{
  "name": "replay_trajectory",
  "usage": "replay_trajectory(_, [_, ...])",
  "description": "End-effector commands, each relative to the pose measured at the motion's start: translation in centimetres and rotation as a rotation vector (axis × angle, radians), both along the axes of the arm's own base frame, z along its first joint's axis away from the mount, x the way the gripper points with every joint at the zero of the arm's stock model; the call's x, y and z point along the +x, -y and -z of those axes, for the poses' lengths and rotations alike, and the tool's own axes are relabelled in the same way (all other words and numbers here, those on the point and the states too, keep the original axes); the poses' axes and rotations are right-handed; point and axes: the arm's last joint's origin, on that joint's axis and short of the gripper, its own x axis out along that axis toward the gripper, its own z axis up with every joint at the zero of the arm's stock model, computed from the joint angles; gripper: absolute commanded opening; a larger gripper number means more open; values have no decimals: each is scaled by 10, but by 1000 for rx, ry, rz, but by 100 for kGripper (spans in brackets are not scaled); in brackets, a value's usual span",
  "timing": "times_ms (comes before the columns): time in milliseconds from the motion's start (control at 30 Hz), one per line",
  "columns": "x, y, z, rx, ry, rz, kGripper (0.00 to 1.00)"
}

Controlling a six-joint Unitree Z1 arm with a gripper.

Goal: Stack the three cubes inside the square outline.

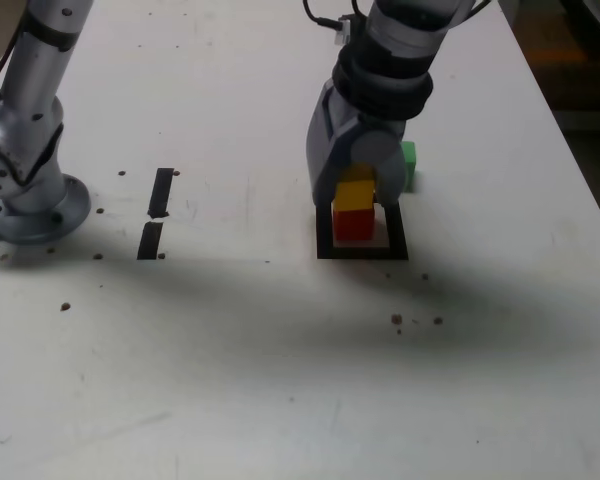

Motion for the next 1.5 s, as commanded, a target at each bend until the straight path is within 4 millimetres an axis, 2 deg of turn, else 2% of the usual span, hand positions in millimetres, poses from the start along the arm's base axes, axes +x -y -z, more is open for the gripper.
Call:
replay_trajectory(0, [0, 0, -2, 0, 8, 1, 16])
replay_trajectory(367, [0, 0, -2, 3, 8, 3, 20])
replay_trajectory(467, [-1, -1, -2, 3, 6, 3, 26])
replay_trajectory(533, [-2, 0, -2, -1, 2, 1, 38])
replay_trajectory(700, [-3, 1, -3, -21, 3, -3, 83])
replay_trajectory(733, [-3, 1, -4, -23, 7, -4, 89])
replay_trajectory(800, [-4, 2, -8, -26, 18, -6, 95])
replay_trajectory(1033, [-12, 3, -30, -34, 55, -14, 100])
replay_trajectory(1200, [-27, 3, -65, -17, 70, 0, 100])
replay_trajectory(1333, [-33, -7, -93, -13, 100, 61, 100])
replay_trajectory(1467, [-21, -28, -101, -8, 136, 145, 100])
